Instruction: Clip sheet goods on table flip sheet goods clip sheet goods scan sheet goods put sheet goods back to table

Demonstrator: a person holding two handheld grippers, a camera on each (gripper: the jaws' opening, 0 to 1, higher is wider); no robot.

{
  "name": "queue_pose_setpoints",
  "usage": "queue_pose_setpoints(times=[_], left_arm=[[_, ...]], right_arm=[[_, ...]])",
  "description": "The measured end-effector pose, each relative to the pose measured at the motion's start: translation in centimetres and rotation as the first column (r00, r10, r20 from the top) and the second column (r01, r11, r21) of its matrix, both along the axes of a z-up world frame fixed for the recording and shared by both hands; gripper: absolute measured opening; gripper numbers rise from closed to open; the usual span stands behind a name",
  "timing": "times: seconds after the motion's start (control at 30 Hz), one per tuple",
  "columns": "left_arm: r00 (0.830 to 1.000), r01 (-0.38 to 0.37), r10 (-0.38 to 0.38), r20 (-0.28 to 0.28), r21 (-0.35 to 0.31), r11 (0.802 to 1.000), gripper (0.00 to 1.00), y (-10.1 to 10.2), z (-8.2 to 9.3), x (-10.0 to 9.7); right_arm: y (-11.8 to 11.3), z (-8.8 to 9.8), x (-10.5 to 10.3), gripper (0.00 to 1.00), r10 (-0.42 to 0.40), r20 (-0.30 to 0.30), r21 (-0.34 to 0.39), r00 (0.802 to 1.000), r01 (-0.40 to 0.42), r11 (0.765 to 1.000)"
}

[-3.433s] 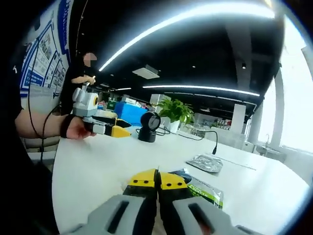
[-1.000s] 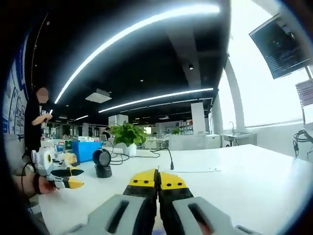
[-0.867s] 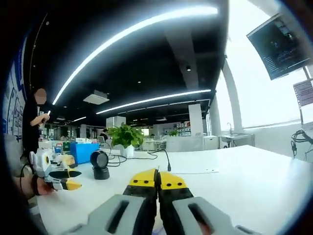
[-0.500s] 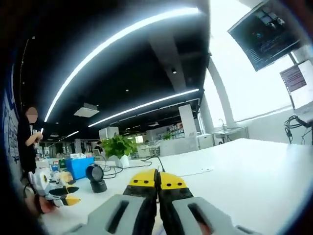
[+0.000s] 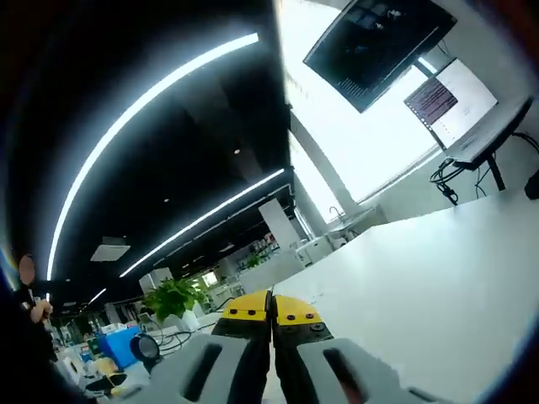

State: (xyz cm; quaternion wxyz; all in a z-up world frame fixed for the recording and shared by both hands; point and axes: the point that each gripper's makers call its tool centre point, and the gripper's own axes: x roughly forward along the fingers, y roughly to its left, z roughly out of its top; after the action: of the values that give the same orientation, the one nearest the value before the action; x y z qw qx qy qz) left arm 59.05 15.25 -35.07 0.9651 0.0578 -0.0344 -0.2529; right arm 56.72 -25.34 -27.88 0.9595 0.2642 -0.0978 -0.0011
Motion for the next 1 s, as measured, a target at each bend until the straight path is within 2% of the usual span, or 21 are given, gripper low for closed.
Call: queue_pose_setpoints(times=[0.3, 0.63, 0.7, 0.8, 0.97, 1.0], left_arm=[[1.0, -0.001, 0.001, 0.0, 0.001, 1.0, 0.42, 0.0, 0.0, 0.0], [1.0, 0.0, 0.0, 0.001, -0.001, 1.0, 0.42, 0.0, 0.0, 0.0], [1.0, -0.001, 0.001, 0.001, -0.002, 1.0, 0.42, 0.0, 0.1, 0.0], [1.0, -0.001, 0.001, 0.002, -0.004, 1.0, 0.42, 0.1, 0.1, 0.0], [1.0, 0.001, 0.0, 0.004, -0.006, 1.0, 0.42, 0.0, 0.1, -0.1], [1.0, 0.001, -0.001, 0.004, -0.007, 1.0, 0.42, 0.0, 0.1, -0.1]], right_arm=[[-2.3, -2.1, -0.5, 0.0, -0.078, -0.03, 0.089, 0.997, 0.08, 0.993], [-3.9, -4.6, -1.2, 0.0, -0.1, -0.06, 0.215, 0.993, 0.111, 0.97], [-4.1, -4.9, -1.1, 0.0, -0.101, -0.066, 0.222, 0.993, 0.113, 0.968], [-4.7, -5.9, -1.4, 0.0, -0.114, -0.082, 0.272, 0.99, 0.133, 0.953], [-5.3, -6.2, -1.8, 0.0, -0.152, -0.093, 0.296, 0.984, 0.173, 0.939], [-5.7, -6.5, -2.0, 0.0, -0.166, -0.095, 0.327, 0.982, 0.188, 0.926]])
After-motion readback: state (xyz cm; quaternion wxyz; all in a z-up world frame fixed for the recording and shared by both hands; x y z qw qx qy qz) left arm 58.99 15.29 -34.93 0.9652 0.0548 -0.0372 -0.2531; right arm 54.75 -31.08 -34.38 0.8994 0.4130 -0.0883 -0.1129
